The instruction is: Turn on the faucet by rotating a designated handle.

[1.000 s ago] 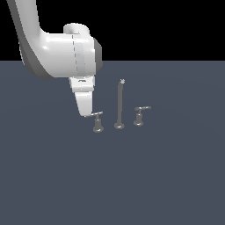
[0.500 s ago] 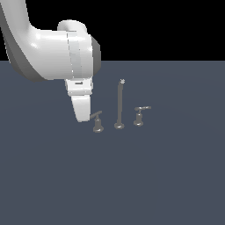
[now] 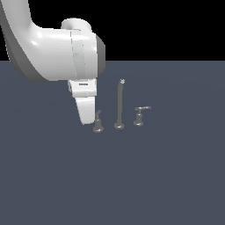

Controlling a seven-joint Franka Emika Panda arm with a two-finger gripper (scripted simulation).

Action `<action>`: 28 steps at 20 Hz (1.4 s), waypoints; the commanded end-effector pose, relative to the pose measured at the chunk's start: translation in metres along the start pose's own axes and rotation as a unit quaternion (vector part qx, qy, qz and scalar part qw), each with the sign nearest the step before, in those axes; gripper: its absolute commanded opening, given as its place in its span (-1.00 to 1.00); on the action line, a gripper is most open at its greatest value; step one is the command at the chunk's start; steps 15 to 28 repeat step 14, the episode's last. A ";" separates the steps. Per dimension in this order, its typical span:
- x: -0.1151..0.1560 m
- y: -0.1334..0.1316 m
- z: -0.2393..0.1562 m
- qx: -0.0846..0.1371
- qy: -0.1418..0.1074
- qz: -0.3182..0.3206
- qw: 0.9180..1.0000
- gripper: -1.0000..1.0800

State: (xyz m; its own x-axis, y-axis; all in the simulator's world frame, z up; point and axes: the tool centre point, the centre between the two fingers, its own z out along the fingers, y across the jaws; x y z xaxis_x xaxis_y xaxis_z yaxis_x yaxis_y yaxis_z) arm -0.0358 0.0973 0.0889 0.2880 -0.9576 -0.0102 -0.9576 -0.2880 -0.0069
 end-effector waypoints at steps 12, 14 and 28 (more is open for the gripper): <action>0.068 0.007 -0.001 -0.003 0.004 0.018 1.000 -1.00; 0.075 0.007 -0.001 -0.003 0.005 0.020 1.000 -1.00; 0.075 0.007 -0.001 -0.003 0.005 0.020 1.000 -1.00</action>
